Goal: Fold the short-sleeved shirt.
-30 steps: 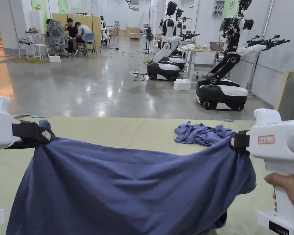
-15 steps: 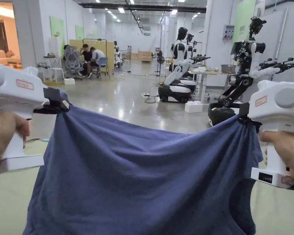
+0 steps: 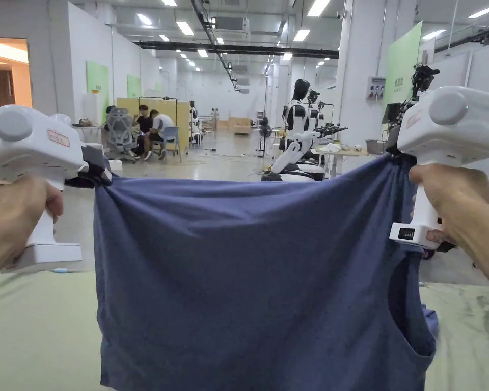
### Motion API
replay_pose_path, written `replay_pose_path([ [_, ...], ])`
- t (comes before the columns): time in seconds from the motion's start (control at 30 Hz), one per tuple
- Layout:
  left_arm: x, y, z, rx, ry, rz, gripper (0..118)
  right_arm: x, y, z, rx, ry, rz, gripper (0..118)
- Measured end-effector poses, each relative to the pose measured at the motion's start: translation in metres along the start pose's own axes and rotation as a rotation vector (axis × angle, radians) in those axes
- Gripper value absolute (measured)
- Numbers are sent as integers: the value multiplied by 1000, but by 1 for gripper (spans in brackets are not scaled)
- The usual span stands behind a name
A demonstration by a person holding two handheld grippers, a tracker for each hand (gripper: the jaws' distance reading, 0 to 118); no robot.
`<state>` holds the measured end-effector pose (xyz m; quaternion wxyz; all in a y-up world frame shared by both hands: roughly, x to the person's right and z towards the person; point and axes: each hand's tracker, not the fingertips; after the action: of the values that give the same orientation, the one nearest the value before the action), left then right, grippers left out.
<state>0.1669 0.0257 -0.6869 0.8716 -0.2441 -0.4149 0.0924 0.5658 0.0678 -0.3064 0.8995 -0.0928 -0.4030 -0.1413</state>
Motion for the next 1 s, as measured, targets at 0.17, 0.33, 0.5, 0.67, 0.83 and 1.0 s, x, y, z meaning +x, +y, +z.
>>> replay_pose_path([
  [0.17, 9, 7, -16, 5, -27, -8, 0, -7, 17, -8, 36, 5, 6, 3],
  [0.33, 5, -1, -17, 22, -42, 11, 0, -7, 3, -9, 48, 18, 37, 3],
  [0.5, -26, -46, -7, 6, -67, 38, 0, 16, -54, 0, 26, 90, 24, 3],
  [0.67, -64, -124, 19, -61, -71, 83, 0, 47, -144, 25, -79, 144, 67, 3],
  [0.83, -85, -220, 56, -195, -93, 76, 0, 83, -250, 72, -189, 175, 75, 3],
  [1.0, -96, -303, 119, -216, -166, 128, 0, 111, -355, 139, -288, 234, 91, 3],
])
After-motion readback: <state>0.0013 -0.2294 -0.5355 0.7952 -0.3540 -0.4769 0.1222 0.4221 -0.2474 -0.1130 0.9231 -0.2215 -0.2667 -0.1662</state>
